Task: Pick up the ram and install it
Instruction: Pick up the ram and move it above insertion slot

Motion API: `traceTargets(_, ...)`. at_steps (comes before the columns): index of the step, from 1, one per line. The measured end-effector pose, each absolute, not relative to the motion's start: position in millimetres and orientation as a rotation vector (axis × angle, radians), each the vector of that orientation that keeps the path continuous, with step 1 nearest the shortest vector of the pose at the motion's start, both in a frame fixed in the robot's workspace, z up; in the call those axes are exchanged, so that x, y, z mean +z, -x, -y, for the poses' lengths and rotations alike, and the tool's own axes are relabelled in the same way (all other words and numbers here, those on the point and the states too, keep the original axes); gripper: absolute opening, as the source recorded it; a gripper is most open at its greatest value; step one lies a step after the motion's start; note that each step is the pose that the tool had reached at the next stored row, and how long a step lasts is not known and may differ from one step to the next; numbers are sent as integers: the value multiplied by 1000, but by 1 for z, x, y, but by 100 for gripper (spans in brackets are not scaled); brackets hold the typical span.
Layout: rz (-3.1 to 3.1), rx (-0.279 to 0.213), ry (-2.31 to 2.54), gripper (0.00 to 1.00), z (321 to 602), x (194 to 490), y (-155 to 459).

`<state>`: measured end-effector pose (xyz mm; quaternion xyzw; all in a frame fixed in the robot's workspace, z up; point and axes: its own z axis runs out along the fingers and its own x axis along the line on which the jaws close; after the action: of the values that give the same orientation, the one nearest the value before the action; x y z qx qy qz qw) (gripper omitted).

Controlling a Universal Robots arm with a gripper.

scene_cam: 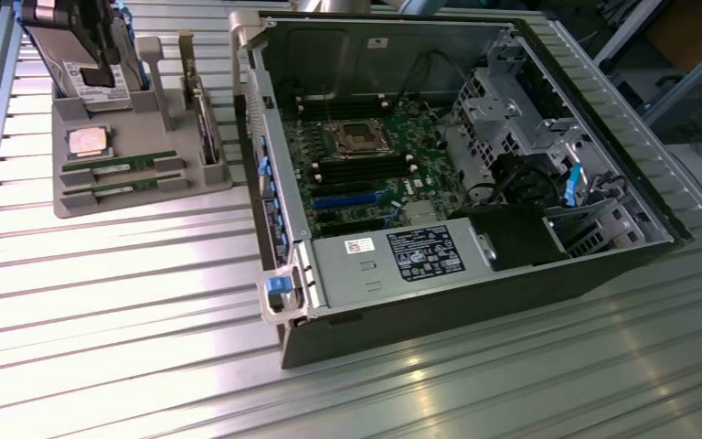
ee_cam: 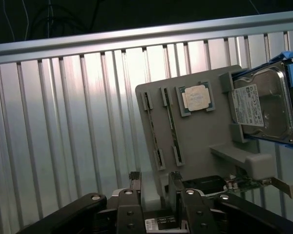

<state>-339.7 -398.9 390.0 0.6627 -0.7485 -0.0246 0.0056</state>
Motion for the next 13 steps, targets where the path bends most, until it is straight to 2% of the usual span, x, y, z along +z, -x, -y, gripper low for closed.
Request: traceTargets(13,2343,-77,-2075,36,399,379,340)
